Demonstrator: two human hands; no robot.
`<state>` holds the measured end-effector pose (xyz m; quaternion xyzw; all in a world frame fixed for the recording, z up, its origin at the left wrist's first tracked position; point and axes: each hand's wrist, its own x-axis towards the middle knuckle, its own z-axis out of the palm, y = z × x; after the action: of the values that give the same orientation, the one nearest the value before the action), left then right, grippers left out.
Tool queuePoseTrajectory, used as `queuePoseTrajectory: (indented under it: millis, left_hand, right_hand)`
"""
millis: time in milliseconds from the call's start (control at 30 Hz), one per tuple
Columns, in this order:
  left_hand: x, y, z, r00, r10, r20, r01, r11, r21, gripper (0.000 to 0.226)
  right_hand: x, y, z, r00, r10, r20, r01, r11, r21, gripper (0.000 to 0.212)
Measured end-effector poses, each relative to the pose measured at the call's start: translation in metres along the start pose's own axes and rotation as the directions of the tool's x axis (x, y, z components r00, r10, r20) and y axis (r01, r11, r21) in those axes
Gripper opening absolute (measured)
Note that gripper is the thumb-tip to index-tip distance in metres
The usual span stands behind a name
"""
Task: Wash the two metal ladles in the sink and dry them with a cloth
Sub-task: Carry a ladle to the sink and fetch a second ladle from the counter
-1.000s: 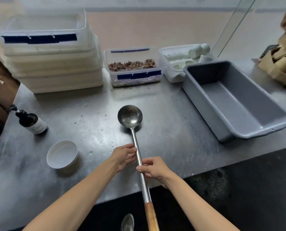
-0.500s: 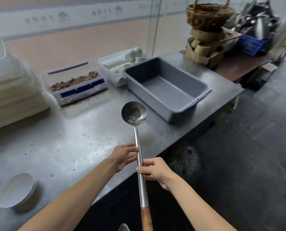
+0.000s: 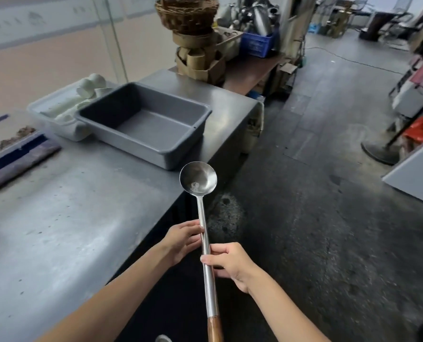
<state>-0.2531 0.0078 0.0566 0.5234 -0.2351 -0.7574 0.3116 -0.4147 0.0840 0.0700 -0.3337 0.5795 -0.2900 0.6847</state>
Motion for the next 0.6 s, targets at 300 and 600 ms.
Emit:
queuePoseTrajectory:
  millis: [300, 600]
  left_hand:
    - [0.019, -0.065, 0.145, 0.979, -0.129, 0.157, 0.108, 0.985, 0.136, 0.035]
    - [0.025, -0.130, 0.308, 0.918, -0.238, 0.316, 0.131, 0.937, 0.324, 0.023]
  right_hand:
    - [-0.077, 0.041, -0.125, 0.985, 0.003, -0.174, 0.025, 0.987, 0.160, 0.030]
    - [-0.164, 0.078, -0.249, 0.923, 0.042, -0.383, 0.072, 0.958, 0.279, 0.028]
